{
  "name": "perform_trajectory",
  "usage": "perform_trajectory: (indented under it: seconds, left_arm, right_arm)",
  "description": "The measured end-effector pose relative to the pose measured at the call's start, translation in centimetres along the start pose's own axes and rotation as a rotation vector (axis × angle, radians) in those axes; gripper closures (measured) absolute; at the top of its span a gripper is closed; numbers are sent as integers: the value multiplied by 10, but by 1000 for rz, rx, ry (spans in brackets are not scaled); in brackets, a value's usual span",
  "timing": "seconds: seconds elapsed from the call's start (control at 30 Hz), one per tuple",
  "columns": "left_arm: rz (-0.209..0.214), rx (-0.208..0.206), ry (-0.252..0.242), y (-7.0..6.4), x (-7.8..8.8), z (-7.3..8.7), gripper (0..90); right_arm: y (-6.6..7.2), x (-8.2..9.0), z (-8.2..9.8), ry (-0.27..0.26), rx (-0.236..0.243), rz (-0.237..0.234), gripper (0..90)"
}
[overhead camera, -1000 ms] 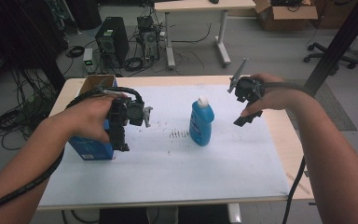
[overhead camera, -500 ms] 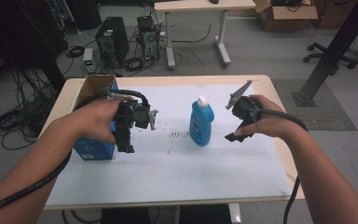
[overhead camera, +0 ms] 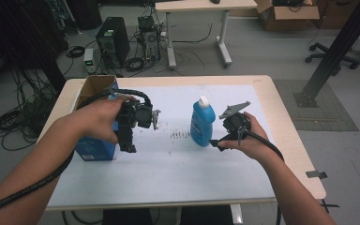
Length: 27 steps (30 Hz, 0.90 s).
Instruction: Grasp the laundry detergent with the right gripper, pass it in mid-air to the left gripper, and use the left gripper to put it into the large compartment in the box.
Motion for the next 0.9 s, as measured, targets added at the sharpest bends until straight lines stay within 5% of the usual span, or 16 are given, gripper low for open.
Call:
perform_trajectory:
  seconds: [0.23, 0.33, 0.6, 0.9]
  left_arm:
    - [4, -3, 7, 0, -1, 2, 2]
    - [9, -1, 7, 0, -2, 2, 2]
    - [13, -3, 21, 0, -5, 5, 2]
    - [5, -3, 25, 3, -4, 4, 2]
  right_arm:
    - [7, -14, -4, -96, -59, 36, 15]
    - [12, -20, -5, -108, -42, 42, 19]
    - [6, -27, -7, -173, -80, 116, 11]
    - [2, -32, -5, -245, -146, 139, 14]
Point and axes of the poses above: each handheld gripper's, and its own axes: x roughly backward along the jaws, z roughly out of its underside, y roughly to its left, the point moved 8 cm from there along -x, roughly forward along the jaws, and after that the axes turned 1 degree about x, right-handed, at the moved point
